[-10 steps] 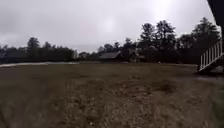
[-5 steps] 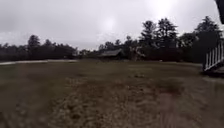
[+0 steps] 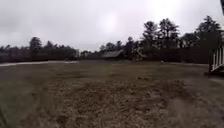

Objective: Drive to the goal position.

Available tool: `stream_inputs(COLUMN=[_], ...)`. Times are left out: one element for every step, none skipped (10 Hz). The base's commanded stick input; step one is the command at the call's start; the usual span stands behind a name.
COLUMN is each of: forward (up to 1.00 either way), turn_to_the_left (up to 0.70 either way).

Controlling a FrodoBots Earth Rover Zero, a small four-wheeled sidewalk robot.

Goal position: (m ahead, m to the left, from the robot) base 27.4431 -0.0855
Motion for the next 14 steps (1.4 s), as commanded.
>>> stream_inputs(forward=[0.7,0.7,0.7,0.7,0.7,0.7,0.7,0.7,0.7,0.7,0.7,0.7,0.7,0.7], turn_to_the_left=[0.0,0.0,0.0,0.0,0.0,0.0,0.0,0.0,0.0,0.0,0.0,0.0,0.0,0.0])
